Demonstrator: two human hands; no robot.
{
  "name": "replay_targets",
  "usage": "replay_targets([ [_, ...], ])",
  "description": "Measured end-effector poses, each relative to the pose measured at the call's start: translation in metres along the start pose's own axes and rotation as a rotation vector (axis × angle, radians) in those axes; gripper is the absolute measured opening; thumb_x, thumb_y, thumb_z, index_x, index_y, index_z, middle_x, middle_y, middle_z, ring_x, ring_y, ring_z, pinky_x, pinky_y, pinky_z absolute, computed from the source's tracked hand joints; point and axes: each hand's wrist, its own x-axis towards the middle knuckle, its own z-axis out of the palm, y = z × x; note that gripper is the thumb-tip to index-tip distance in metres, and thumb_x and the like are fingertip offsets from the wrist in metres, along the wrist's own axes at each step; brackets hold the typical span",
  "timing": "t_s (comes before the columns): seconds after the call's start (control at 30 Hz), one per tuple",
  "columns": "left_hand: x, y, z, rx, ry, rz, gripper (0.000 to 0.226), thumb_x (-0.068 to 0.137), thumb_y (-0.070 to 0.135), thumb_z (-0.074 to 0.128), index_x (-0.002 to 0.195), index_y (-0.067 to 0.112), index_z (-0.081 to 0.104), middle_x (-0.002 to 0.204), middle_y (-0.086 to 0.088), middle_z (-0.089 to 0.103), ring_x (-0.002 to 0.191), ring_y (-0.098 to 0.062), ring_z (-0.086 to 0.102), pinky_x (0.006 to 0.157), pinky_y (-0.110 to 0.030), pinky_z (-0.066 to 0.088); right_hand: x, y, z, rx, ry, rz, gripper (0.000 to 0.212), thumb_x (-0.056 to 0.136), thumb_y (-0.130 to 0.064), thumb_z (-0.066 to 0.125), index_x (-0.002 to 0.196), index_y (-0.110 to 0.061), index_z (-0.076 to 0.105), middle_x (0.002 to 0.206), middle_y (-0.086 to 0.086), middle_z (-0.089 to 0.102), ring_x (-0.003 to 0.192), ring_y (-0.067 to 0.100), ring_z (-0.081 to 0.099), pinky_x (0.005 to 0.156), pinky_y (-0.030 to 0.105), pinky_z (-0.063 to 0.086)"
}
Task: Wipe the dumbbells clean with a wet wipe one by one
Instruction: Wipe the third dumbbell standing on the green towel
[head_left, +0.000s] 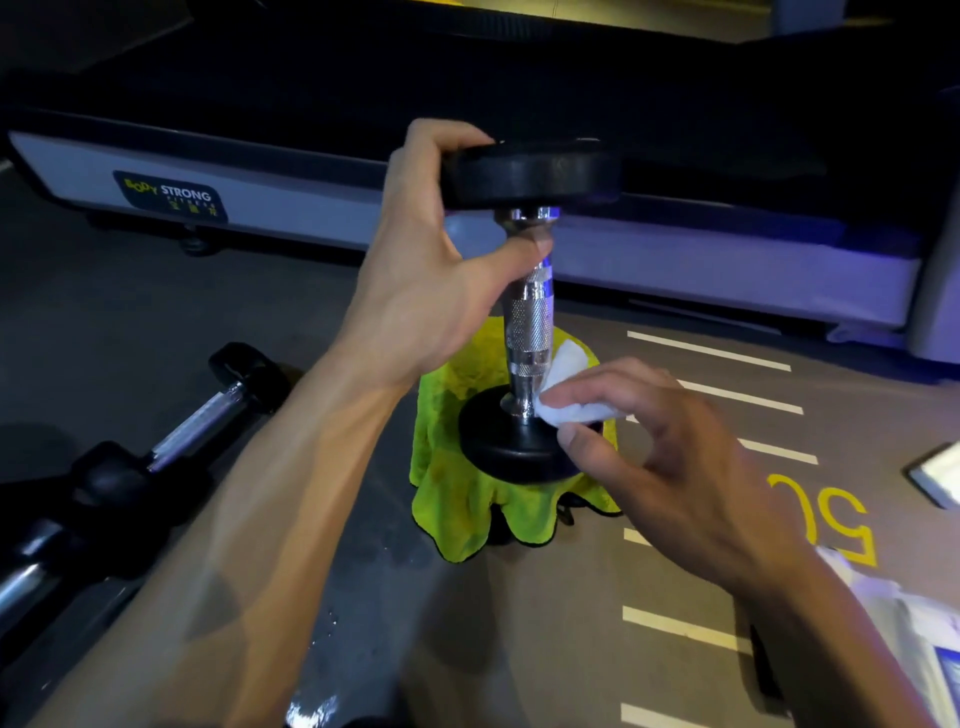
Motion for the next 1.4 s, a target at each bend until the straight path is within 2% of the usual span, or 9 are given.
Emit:
replay_targets([
  [0.2, 0.001, 0.005, -0.003, 0.042, -0.058, 0.018, 0.06, 0.08, 0.026, 0.084, 0.127, 0.02, 0.047, 0.116, 0.008, 0.063, 0.11, -0.001, 0.059, 0.089, -0.025, 0.05, 0.014, -0.012, 0.002, 0.016, -0.118, 0.01, 0.023, 0.096, -0.016, 0.064, 0.102, -0.032, 0.08, 0.102, -0.02, 0.06, 0.094, -0.002, 0.061, 0.077, 0.004, 0.039],
  [0.37, 0.0, 0.005, -0.006, 0.059, -0.065, 0.033, 0.061, 0.08, 0.026, 0.084, 0.128, 0.021, 0.046, 0.115, 0.01, 0.062, 0.109, 0.0, 0.059, 0.09, -0.033, 0.054, 0.016, -0.018, 0.019, -0.083, 0.12, 0.001, 0.01, 0.086, -0.023, 0.078, 0.091, -0.031, 0.077, 0.087, -0.015, 0.066, 0.084, 0.002, 0.061, 0.07, 0.006, 0.04],
  [0.47, 0.001, 0.004, -0.008, 0.073, -0.062, 0.035, 0.061, 0.08, 0.029, 0.085, 0.127, 0.02, 0.046, 0.115, 0.008, 0.063, 0.111, -0.006, 0.06, 0.091, -0.042, 0.056, 0.012, -0.014, 0.013, -0.095, 0.223, 0.035, 0.015, 0.08, -0.027, 0.083, 0.08, -0.03, 0.068, 0.079, -0.012, 0.065, 0.081, 0.001, 0.061, 0.066, 0.008, 0.042],
  [0.57, 0.001, 0.005, -0.009, 0.084, -0.08, 0.037, 0.06, 0.081, 0.03, 0.084, 0.127, 0.022, 0.046, 0.117, 0.009, 0.063, 0.112, -0.008, 0.061, 0.091, -0.041, 0.056, 0.013, -0.015, 0.006, -0.092, 0.113, 0.086, 0.015, 0.077, -0.032, 0.082, 0.075, -0.032, 0.067, 0.076, -0.015, 0.061, 0.076, -0.005, 0.057, 0.063, 0.006, 0.038],
  [0.73, -0.001, 0.01, -0.009, 0.104, -0.145, 0.104, 0.063, 0.085, 0.025, 0.081, 0.135, 0.029, 0.043, 0.132, 0.007, 0.053, 0.112, -0.009, 0.062, 0.089, -0.021, 0.053, 0.022, -0.017, -0.002, 0.002, -0.049, 0.164, 0.011, 0.076, -0.032, 0.082, 0.076, -0.028, 0.071, 0.068, -0.023, 0.062, 0.063, -0.005, 0.057, 0.055, 0.008, 0.039],
  [0.9, 0.0, 0.009, -0.009, 0.089, -0.181, 0.103, 0.054, 0.083, 0.026, 0.082, 0.125, 0.027, 0.049, 0.125, -0.002, 0.058, 0.11, -0.017, 0.063, 0.095, -0.034, 0.054, 0.02, -0.017, 0.019, -0.015, 0.119, 0.061, 0.019, 0.078, -0.031, 0.085, 0.073, -0.025, 0.067, 0.064, -0.011, 0.057, 0.062, 0.008, 0.055, 0.055, 0.015, 0.038],
  [1.07, 0.002, 0.009, -0.008, 0.087, -0.181, 0.125, 0.051, 0.083, 0.025, 0.082, 0.122, 0.026, 0.049, 0.124, -0.003, 0.059, 0.11, -0.017, 0.062, 0.091, -0.024, 0.052, 0.031, -0.019, 0.026, -0.094, 0.376, -0.093, 0.015, 0.084, -0.03, 0.082, 0.084, -0.025, 0.068, 0.078, -0.01, 0.057, 0.071, 0.01, 0.055, 0.062, 0.02, 0.043],
  [1.27, 0.004, 0.006, -0.01, 0.069, -0.18, 0.119, 0.05, 0.083, 0.023, 0.082, 0.12, 0.028, 0.048, 0.123, -0.002, 0.06, 0.11, -0.017, 0.064, 0.089, -0.019, 0.05, 0.025, -0.011, 0.026, -0.052, 0.191, -0.092, 0.016, 0.081, -0.021, 0.082, 0.081, -0.024, 0.066, 0.073, -0.009, 0.056, 0.069, 0.012, 0.055, 0.057, 0.017, 0.04],
  [1.4, 0.003, 0.008, -0.01, 0.058, -0.182, 0.114, 0.05, 0.084, 0.021, 0.082, 0.121, 0.025, 0.048, 0.123, -0.001, 0.059, 0.109, -0.016, 0.063, 0.087, -0.016, 0.049, 0.043, -0.023, 0.021, -0.097, 0.33, -0.151, 0.021, 0.081, -0.02, 0.082, 0.077, -0.022, 0.062, 0.072, -0.008, 0.058, 0.067, 0.012, 0.054, 0.059, 0.022, 0.043],
])
